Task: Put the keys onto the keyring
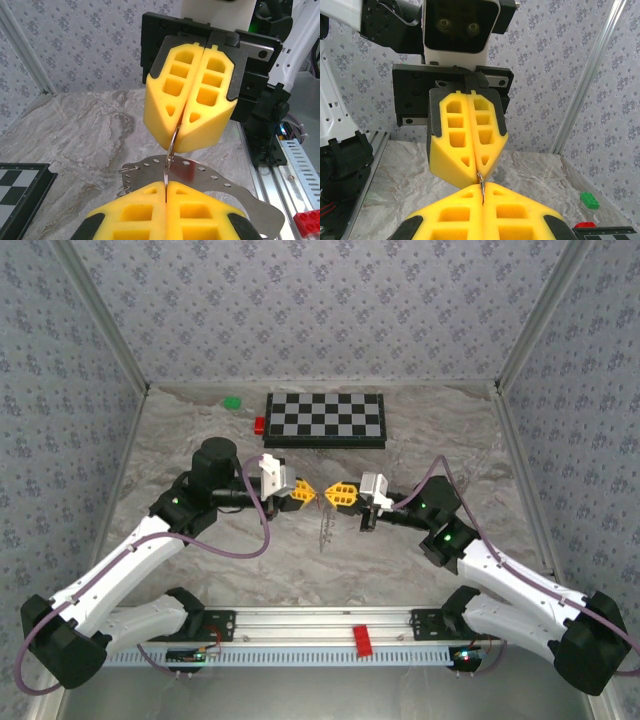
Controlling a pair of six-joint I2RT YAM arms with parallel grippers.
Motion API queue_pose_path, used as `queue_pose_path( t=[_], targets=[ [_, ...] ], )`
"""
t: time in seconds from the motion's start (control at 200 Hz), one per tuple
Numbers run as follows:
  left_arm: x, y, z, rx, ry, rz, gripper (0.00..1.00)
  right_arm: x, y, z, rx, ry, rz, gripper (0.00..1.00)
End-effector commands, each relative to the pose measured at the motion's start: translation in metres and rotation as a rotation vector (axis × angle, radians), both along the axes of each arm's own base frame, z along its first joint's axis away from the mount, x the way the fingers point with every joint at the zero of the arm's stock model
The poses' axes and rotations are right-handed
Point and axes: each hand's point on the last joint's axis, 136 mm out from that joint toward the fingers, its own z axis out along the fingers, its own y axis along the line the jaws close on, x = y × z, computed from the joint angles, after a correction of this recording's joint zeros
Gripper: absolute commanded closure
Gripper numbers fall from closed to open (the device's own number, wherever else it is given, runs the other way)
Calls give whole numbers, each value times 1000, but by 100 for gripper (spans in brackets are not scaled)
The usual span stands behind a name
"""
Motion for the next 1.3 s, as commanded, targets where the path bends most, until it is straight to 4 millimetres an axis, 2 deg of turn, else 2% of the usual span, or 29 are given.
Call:
queue_pose_path(
  t=[0.0, 0.33, 0.65, 1.294],
  targets=[
    [-7, 0, 16, -35, -17, -44, 100, 1, -1, 10, 30, -17, -2, 100],
    [-9, 0, 15, -34, -12, -52, 100, 1, 0, 9, 30, -13, 2, 100],
    [-8, 0, 14, -34, -8, -48, 100, -4, -8, 22, 74, -22, 8, 100],
    [-6, 0, 15, -34, -17, -36, 100, -6, -3, 16, 59, 4, 54, 100]
  ],
)
